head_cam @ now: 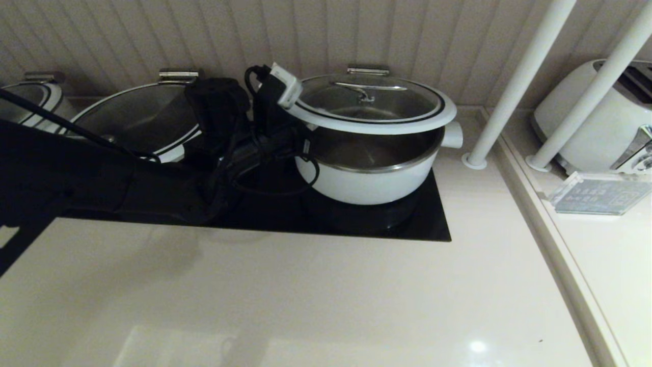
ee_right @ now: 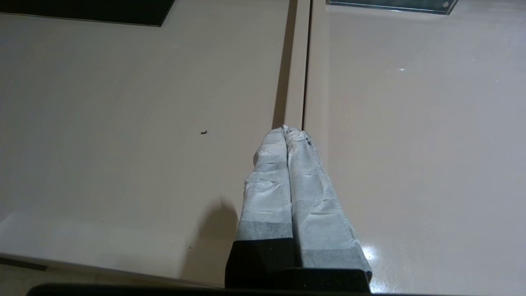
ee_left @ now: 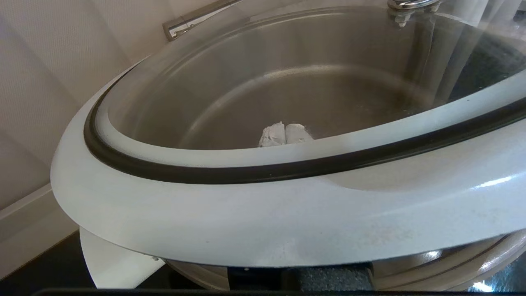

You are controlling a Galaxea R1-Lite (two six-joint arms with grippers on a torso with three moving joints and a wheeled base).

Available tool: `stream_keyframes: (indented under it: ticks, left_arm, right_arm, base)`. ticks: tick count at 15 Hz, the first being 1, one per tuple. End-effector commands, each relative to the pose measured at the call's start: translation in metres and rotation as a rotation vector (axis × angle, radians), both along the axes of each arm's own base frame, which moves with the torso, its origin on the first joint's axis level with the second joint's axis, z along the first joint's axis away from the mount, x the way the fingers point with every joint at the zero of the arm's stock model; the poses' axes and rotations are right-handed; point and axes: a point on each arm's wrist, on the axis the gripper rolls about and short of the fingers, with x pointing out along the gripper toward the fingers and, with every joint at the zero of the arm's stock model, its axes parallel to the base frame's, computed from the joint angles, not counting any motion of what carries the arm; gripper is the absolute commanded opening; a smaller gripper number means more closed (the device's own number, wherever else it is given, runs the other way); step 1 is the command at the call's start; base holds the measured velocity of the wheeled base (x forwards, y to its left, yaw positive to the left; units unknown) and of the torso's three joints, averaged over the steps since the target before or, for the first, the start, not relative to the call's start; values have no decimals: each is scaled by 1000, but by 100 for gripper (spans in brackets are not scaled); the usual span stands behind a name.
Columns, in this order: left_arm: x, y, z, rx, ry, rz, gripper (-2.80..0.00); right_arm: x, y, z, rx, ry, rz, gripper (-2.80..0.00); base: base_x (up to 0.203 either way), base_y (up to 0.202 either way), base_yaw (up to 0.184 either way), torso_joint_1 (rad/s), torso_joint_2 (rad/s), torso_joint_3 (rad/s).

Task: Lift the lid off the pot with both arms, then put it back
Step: Open the pot lid completely

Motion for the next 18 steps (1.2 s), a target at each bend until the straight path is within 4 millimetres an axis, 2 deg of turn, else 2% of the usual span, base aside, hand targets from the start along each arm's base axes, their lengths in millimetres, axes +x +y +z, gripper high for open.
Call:
stream_keyframes:
  ticks: [1, 10, 18]
  left_arm:
    - [0, 0, -1, 1, -2, -1, -280]
    - [-5, 2, 12, -14, -32, -1, -280]
    - [-6, 4, 41, -55, -111, 12, -280]
  right_arm:
    - [0, 0, 0, 0, -1, 1, -280]
    - [0, 0, 0, 0, -1, 1, -280]
    - [0, 0, 0, 0, -1, 1, -280]
  base:
    - [0, 0, 0, 0, 0, 0]
    - [0, 0, 0, 0, 0, 0]
    - [0, 0, 0, 0, 0, 0]
